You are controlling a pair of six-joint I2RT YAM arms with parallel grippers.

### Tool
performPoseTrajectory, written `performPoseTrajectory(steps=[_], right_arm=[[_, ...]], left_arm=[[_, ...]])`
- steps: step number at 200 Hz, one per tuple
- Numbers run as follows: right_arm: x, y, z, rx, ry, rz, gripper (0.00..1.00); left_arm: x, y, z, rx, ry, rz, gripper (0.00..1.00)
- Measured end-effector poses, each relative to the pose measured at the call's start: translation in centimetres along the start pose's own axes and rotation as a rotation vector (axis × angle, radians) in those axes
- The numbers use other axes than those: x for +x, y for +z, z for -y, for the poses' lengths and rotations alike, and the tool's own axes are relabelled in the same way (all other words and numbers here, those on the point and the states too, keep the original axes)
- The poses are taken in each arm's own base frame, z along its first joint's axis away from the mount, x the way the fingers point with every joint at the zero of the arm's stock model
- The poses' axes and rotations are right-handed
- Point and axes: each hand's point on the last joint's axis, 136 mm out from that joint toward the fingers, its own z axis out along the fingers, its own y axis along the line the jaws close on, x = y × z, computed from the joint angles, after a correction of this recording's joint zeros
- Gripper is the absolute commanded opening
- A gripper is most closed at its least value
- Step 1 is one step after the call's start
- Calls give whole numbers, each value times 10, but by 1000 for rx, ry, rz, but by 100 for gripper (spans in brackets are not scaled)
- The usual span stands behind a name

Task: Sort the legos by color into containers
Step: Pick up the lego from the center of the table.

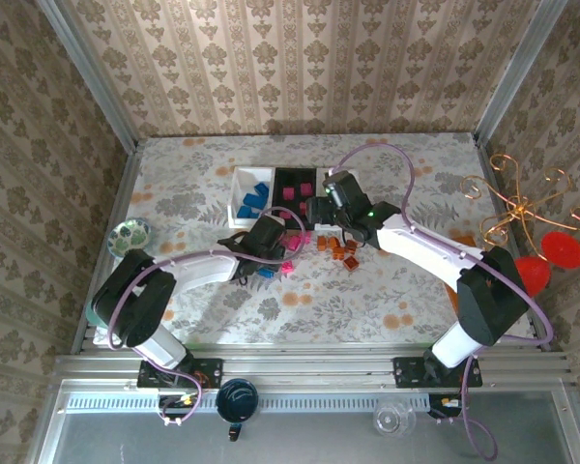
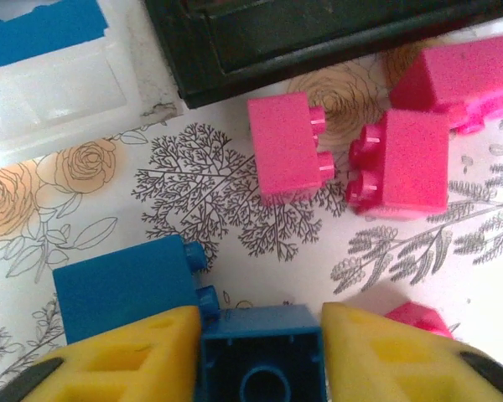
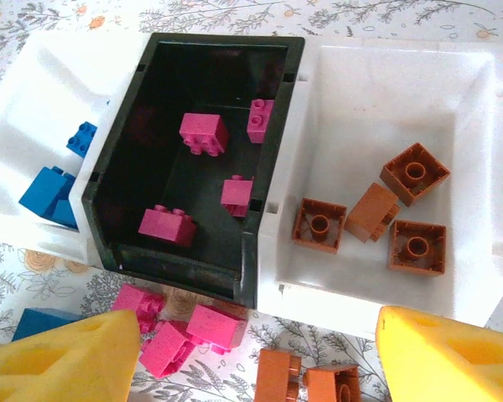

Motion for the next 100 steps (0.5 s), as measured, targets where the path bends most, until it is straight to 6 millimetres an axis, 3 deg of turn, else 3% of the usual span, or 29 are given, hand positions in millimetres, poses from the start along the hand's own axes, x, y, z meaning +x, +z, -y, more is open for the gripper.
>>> performPoseTrajectory(steps=[13, 65, 100], right_arm=[[2, -1, 2, 2, 0, -2, 76], [-2, -6, 8, 6, 14, 11, 76], [4, -6, 11, 12, 20, 3, 76]], left_arm=[[-2, 0, 3, 2, 4, 12, 27], [-2, -4, 8, 9, 18, 21, 26], [-20, -37, 5, 31, -8, 92, 26]])
